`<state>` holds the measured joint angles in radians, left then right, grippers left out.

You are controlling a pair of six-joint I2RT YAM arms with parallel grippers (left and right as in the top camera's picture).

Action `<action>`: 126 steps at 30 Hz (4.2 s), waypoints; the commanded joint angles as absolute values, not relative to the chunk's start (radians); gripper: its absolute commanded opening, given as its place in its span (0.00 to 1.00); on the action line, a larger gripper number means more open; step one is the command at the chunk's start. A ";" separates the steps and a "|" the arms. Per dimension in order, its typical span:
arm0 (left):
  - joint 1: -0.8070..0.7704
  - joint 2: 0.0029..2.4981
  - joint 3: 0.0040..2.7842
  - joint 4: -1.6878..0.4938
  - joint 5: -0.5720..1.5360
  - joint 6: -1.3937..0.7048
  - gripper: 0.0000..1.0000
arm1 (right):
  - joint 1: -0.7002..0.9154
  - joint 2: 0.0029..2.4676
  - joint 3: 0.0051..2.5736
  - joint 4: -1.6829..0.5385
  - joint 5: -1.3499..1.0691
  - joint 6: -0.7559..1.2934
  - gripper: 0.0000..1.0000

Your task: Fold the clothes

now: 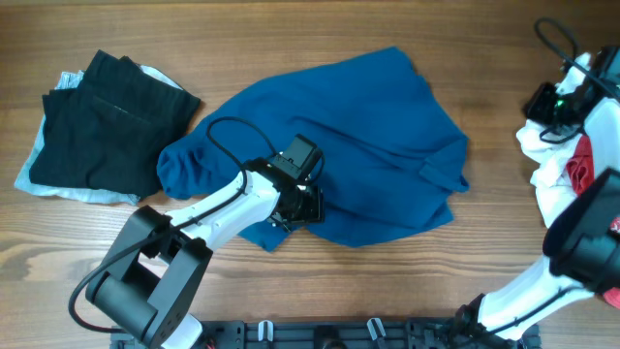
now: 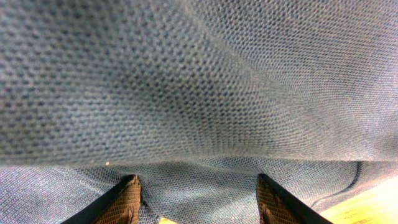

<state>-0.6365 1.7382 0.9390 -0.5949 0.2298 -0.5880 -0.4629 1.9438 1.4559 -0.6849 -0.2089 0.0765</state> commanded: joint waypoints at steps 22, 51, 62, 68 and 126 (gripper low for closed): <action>-0.637 1.794 0.884 -0.625 0.220 -0.591 0.73 | -0.748 1.955 1.543 -0.802 -0.160 0.355 0.57; -0.520 1.502 0.883 -0.976 0.215 -0.618 0.73 | -0.099 1.532 1.053 -1.093 -0.147 0.317 0.99; -0.559 1.502 0.744 -0.776 0.216 -0.723 0.73 | -0.099 1.534 0.931 -0.785 -0.098 0.326 0.52; -0.559 1.502 0.654 -0.682 0.216 -0.723 0.72 | -0.098 1.546 0.920 -0.773 -0.097 0.316 0.41; -0.559 1.502 0.650 -0.661 0.216 -0.723 0.83 | 0.078 1.708 0.974 -0.743 -0.144 -0.112 0.60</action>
